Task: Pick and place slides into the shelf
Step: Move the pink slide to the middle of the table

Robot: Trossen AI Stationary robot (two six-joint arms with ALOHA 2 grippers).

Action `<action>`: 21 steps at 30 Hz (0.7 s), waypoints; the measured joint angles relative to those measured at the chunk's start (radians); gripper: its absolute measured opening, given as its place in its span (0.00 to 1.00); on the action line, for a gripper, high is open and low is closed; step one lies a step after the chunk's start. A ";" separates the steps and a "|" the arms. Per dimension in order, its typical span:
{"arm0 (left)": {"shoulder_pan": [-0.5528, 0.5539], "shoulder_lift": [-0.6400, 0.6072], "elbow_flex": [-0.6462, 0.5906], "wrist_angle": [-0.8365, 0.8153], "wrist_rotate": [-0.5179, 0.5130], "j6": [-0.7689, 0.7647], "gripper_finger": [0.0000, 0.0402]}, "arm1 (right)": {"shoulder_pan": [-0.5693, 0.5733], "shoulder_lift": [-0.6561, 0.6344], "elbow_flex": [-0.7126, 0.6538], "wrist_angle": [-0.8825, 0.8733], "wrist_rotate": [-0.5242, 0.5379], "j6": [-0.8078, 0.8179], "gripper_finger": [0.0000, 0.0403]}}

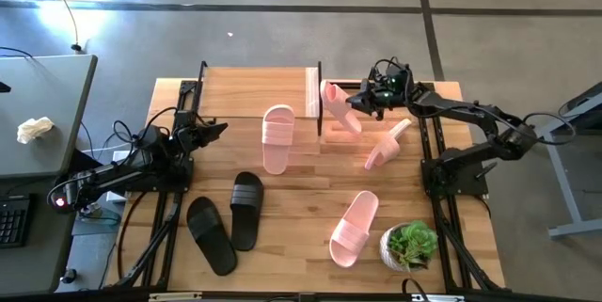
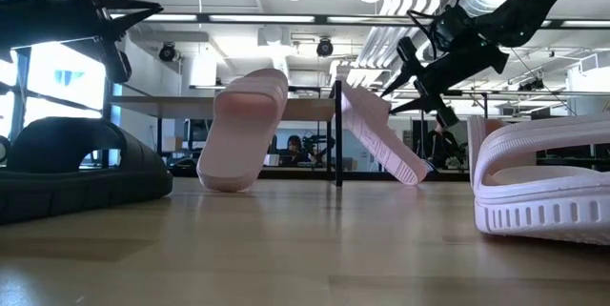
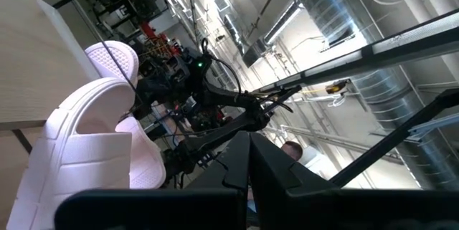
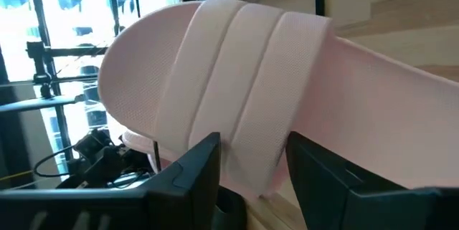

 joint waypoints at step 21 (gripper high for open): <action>0.000 0.000 0.000 0.000 0.000 -0.001 0.00 | 0.016 0.000 -0.001 0.022 -0.002 -0.040 0.22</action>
